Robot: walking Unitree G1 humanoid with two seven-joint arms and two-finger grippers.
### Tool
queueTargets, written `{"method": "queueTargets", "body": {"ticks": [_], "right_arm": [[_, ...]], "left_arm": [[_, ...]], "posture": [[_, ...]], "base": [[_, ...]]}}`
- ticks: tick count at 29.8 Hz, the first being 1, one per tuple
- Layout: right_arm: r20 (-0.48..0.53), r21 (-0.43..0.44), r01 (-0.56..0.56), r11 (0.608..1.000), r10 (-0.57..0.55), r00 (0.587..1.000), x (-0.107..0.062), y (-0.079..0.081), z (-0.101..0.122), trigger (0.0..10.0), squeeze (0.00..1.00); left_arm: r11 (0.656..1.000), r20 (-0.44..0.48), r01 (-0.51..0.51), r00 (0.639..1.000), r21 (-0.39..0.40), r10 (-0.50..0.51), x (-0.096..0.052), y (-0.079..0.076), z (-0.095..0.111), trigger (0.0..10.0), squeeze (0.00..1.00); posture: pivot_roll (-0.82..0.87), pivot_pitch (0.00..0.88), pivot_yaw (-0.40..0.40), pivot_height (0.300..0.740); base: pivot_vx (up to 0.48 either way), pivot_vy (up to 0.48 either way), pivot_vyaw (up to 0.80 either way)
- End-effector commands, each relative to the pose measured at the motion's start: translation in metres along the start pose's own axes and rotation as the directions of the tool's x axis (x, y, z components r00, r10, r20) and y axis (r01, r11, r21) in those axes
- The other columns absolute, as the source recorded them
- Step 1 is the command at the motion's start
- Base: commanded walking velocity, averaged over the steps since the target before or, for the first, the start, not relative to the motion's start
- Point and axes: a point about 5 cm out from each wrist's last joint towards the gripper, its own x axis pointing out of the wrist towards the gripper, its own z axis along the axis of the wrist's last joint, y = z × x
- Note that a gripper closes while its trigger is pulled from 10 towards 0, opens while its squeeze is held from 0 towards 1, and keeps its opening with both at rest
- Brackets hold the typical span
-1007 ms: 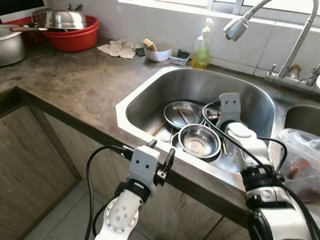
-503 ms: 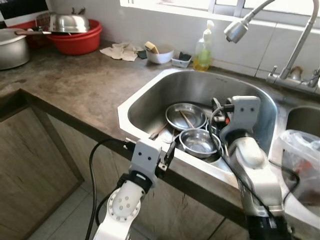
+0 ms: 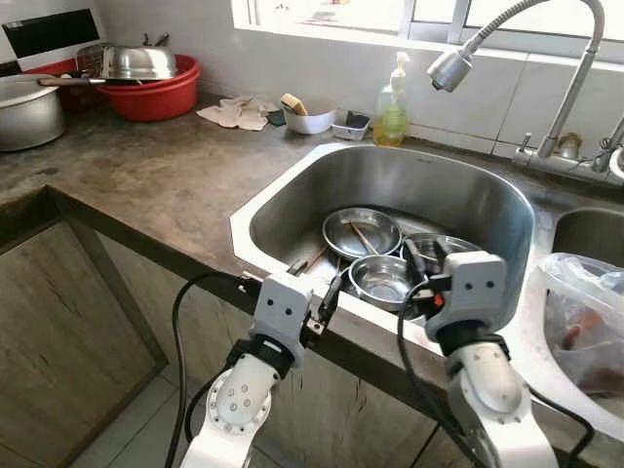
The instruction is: Kitchen organization
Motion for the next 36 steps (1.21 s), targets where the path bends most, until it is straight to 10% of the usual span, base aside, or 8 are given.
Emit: {"method": "queueTargets", "body": {"ticks": [1, 36], "right_arm": [[0.018, 0.004, 0.004, 1.0, -0.004, 1.0, 0.0018, -0.0005, 0.002, 10.0, 0.0], [0.01, 0.018, 0.004, 1.0, -0.004, 1.0, 0.0044, 0.0017, 0.0007, 10.0, 0.0]], "left_arm": [[1.0, -0.012, 0.01, 1.0, -0.004, -0.01, -0.0006, -0.0035, -0.0035, 10.0, 0.0], [1.0, -0.016, 0.026, 1.0, 0.0, -0.026, -0.0033, -0.0048, -0.007, 10.0, 0.0]], "posture": [[-0.01, 0.0, -0.006, 0.74], [-0.01, 0.0, -0.008, 0.74]], "base": [[0.0, 0.0, 0.0], [-0.276, 0.0, 0.0]]}}
